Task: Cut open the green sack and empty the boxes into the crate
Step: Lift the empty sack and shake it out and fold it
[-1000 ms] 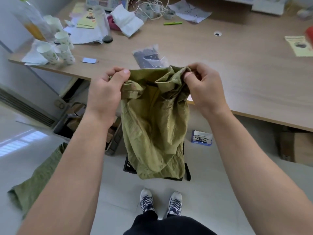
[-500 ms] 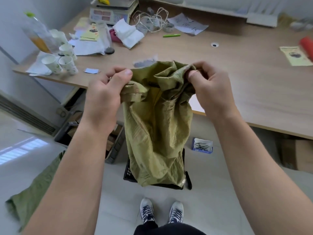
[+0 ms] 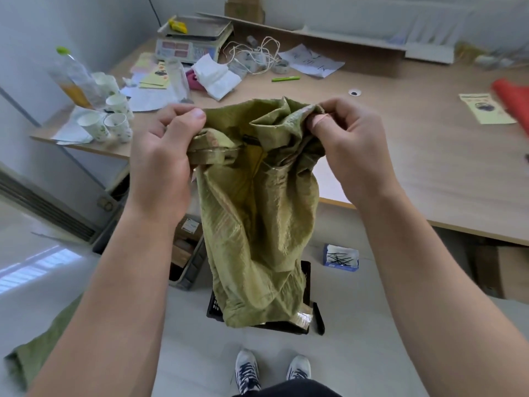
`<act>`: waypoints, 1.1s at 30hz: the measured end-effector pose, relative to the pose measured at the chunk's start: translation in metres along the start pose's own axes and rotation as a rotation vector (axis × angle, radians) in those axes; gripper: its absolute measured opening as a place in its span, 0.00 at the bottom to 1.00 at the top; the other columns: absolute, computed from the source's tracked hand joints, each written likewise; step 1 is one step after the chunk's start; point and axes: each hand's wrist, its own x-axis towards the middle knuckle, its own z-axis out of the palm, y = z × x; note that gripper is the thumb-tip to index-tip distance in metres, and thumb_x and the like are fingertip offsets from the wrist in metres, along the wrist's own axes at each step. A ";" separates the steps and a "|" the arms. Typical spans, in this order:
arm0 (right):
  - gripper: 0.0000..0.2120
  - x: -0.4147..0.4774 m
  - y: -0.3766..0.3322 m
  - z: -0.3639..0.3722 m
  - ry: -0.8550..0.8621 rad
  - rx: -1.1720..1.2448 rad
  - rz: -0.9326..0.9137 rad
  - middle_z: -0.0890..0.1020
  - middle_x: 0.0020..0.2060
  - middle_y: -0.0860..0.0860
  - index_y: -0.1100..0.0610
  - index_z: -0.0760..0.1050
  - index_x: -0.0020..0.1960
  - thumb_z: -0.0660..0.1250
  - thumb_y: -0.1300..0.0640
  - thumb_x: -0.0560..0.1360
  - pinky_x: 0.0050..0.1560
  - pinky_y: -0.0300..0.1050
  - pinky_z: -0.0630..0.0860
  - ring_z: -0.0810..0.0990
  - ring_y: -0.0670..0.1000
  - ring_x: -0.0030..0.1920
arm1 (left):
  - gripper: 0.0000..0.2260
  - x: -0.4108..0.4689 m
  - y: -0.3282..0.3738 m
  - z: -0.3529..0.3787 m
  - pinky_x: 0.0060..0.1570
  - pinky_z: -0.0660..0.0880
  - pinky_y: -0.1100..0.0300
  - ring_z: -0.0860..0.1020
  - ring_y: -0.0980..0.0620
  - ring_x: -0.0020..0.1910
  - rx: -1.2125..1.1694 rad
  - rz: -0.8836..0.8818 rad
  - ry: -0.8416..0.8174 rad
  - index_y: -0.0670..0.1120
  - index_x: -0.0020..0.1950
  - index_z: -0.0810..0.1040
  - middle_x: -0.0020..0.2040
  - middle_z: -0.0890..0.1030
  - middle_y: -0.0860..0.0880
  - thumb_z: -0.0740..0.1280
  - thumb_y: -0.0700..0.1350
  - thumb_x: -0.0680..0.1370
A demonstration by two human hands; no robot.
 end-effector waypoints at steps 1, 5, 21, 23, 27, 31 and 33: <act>0.11 0.000 -0.005 -0.002 -0.001 0.023 -0.023 0.79 0.31 0.44 0.48 0.79 0.39 0.65 0.63 0.74 0.35 0.42 0.73 0.75 0.45 0.34 | 0.07 -0.001 0.005 0.001 0.36 0.74 0.56 0.77 0.49 0.33 -0.013 0.023 -0.012 0.46 0.40 0.80 0.30 0.79 0.50 0.64 0.41 0.76; 0.10 0.006 -0.017 -0.009 0.006 0.090 -0.090 0.80 0.34 0.48 0.51 0.79 0.40 0.65 0.64 0.74 0.39 0.45 0.74 0.76 0.47 0.37 | 0.10 0.001 0.019 0.007 0.35 0.74 0.57 0.77 0.51 0.32 -0.046 0.101 -0.035 0.49 0.36 0.82 0.29 0.79 0.51 0.64 0.41 0.75; 0.11 0.019 0.015 -0.034 0.046 0.015 0.066 0.80 0.34 0.44 0.52 0.81 0.44 0.65 0.65 0.77 0.40 0.40 0.76 0.77 0.43 0.36 | 0.16 0.007 0.014 -0.026 0.41 0.67 0.56 0.75 0.50 0.43 0.037 -0.080 -0.020 0.49 0.52 0.75 0.45 0.78 0.49 0.61 0.34 0.68; 0.09 0.021 0.020 -0.043 0.064 -0.048 0.070 0.83 0.38 0.44 0.53 0.83 0.50 0.65 0.63 0.78 0.45 0.41 0.79 0.80 0.44 0.40 | 0.16 0.009 0.019 -0.032 0.42 0.68 0.56 0.75 0.49 0.45 0.079 -0.069 0.067 0.49 0.49 0.76 0.45 0.77 0.47 0.59 0.32 0.68; 0.08 0.028 0.019 -0.069 0.090 -0.094 0.063 0.83 0.39 0.41 0.49 0.82 0.51 0.68 0.61 0.77 0.45 0.35 0.76 0.79 0.39 0.40 | 0.16 0.016 0.032 -0.038 0.36 0.68 0.60 0.76 0.54 0.38 0.065 -0.020 0.263 0.51 0.47 0.76 0.39 0.79 0.51 0.58 0.32 0.69; 0.16 0.035 0.013 -0.087 0.067 -0.116 0.090 0.85 0.44 0.46 0.48 0.81 0.54 0.65 0.61 0.70 0.52 0.46 0.80 0.82 0.47 0.45 | 0.13 0.026 0.043 -0.035 0.31 0.68 0.62 0.74 0.56 0.29 0.123 0.000 0.320 0.50 0.47 0.73 0.33 0.77 0.50 0.59 0.32 0.73; 0.20 0.038 0.010 -0.095 0.078 -0.149 0.098 0.85 0.47 0.48 0.50 0.81 0.58 0.64 0.59 0.67 0.55 0.49 0.80 0.82 0.49 0.47 | 0.12 0.029 0.047 -0.031 0.29 0.68 0.63 0.74 0.56 0.29 0.150 0.016 0.312 0.49 0.48 0.71 0.35 0.76 0.48 0.61 0.32 0.74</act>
